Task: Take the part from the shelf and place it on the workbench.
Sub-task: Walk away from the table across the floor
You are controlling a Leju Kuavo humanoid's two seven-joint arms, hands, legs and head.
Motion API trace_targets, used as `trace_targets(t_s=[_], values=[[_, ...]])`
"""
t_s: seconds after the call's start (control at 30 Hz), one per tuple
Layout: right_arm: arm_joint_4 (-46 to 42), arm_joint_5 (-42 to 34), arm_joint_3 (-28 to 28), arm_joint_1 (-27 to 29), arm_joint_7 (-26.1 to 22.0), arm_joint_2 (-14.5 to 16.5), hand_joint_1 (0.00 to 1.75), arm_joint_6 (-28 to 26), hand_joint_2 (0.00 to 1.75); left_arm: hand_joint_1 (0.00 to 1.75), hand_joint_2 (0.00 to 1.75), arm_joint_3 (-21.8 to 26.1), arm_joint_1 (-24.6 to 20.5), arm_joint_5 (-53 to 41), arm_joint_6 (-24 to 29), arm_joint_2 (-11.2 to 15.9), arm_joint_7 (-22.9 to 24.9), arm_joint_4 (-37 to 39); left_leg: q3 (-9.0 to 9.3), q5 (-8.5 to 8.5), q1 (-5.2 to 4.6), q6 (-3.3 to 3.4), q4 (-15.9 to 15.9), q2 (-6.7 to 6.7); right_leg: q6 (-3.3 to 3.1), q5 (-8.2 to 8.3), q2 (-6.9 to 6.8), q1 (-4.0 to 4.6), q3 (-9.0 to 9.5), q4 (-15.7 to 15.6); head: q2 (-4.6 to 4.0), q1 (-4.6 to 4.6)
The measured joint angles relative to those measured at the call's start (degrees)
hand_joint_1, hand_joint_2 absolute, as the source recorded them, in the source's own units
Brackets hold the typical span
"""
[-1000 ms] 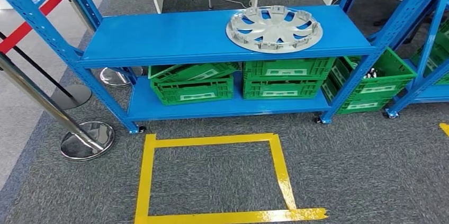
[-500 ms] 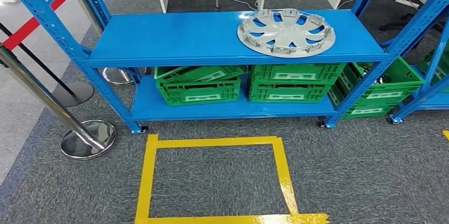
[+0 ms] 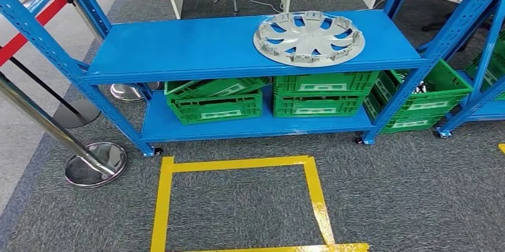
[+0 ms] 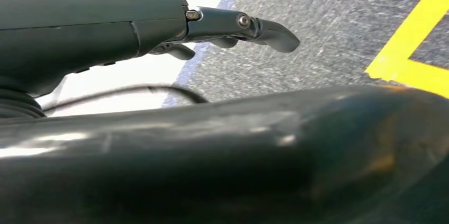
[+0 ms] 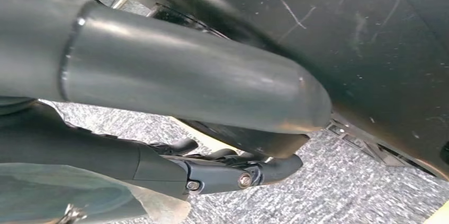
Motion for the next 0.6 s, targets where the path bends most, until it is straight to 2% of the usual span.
trace_targets(t_s=[0.03,0.13,0.2,0.23,0.3,0.33,0.37,0.4,0.47,0.5,0.53,0.6], values=[[0.0,0.0,0.0,0.0,0.0,0.0,0.00,0.0,0.00,0.00,0.00,0.0,0.0,0.0,0.0,0.0,0.0,0.0,0.82,0.43,-0.13,0.25,-2.1,0.02,0.29,-0.13,-0.02,0.06,0.03,0.0,0.00,0.02],[0.0,0.2,0.0,-0.1,0.0,0.0,0.00,0.0,0.00,0.00,0.00,0.1,-0.1,0.1,0.0,0.0,0.1,0.0,1.20,0.07,-0.18,0.73,-3.5,0.01,1.29,-0.19,-0.16,0.07,0.08,-0.4,0.00,0.04],[0.0,0.4,0.0,-0.2,0.1,0.0,0.00,0.0,0.00,0.00,0.00,0.2,-0.2,0.1,-0.1,-0.1,0.1,0.0,1.61,0.30,0.12,1.22,-4.3,0.03,1.86,-1.24,-0.16,0.07,-0.80,1.2,0.00,0.14],[0.0,0.5,0.0,-0.2,0.1,0.0,0.00,0.0,0.00,0.00,0.00,0.3,-0.3,0.1,-0.2,-0.2,0.2,0.0,1.81,0.35,0.26,1.46,-4.6,0.08,2.10,-2.51,-0.15,0.05,-2.21,3.8,0.00,0.25],[0.0,0.7,0.0,-0.3,0.0,0.0,0.00,0.0,0.00,0.00,0.00,0.4,-0.5,0.1,-0.4,-0.3,0.4,0.0,1.92,0.22,0.24,1.79,-4.7,0.16,2.49,-5.44,-0.16,0.05,-6.46,11.5,0.00,0.39],[0.0,0.7,0.0,-0.3,0.0,0.0,0.00,0.0,0.00,0.00,0.00,0.5,-0.5,0.1,-0.5,-0.4,0.6,0.0,1.98,0.12,0.23,1.85,-4.6,0.18,2.63,-6.06,-0.17,0.04,-8.27,14.4,0.00,0.40],[0.0,0.8,0.0,-0.3,0.1,0.0,0.00,0.0,0.00,0.00,0.00,0.5,-0.5,0.1,-0.5,-0.4,0.8,0.0,2.09,0.00,0.24,1.86,-4.6,0.18,2.73,-5.60,-0.18,0.03,-9.21,15.5,0.00,0.42],[0.0,0.9,0.0,-0.4,0.1,0.0,0.00,0.0,0.00,0.00,0.00,0.6,-0.5,0.1,-0.6,-0.4,0.9,0.0,2.29,-0.15,0.27,1.81,-4.6,0.15,2.79,-4.04,-0.20,0.00,-8.98,14.4,0.00,0.46],[0.0,1.0,0.0,-0.4,0.2,0.0,0.00,0.0,0.00,0.00,0.00,0.9,-0.6,0.1,-0.6,-0.5,1.1,0.0,2.79,-0.63,0.32,1.45,-4.5,0.06,2.80,0.17,-0.26,-0.14,-5.93,7.2,0.00,0.51],[0.0,1.1,0.0,-0.5,0.3,0.0,0.00,0.0,0.00,0.00,0.00,1.1,-0.6,0.1,-0.6,-0.6,1.2,0.0,2.90,-0.93,0.23,1.13,-4.2,0.02,2.63,1.43,-0.22,-0.15,-4.17,3.7,0.00,0.54],[0.0,1.2,0.0,-0.4,0.3,0.0,0.00,0.0,0.00,0.00,0.00,1.2,-0.7,0.1,-0.6,-0.6,1.2,0.0,2.94,-1.15,0.12,0.79,-4.1,0.01,2.34,1.97,-0.17,-0.12,-3.02,1.4,0.00,0.53],[0.0,1.2,0.0,-0.3,0.3,0.0,0.00,0.1,0.00,0.00,0.00,1.4,-0.9,0.1,-0.7,-0.6,1.3,-0.1,2.89,-1.30,-0.04,0.24,-4.0,0.02,1.53,1.71,-0.03,0.08,-2.34,0.3,0.00,0.50]])
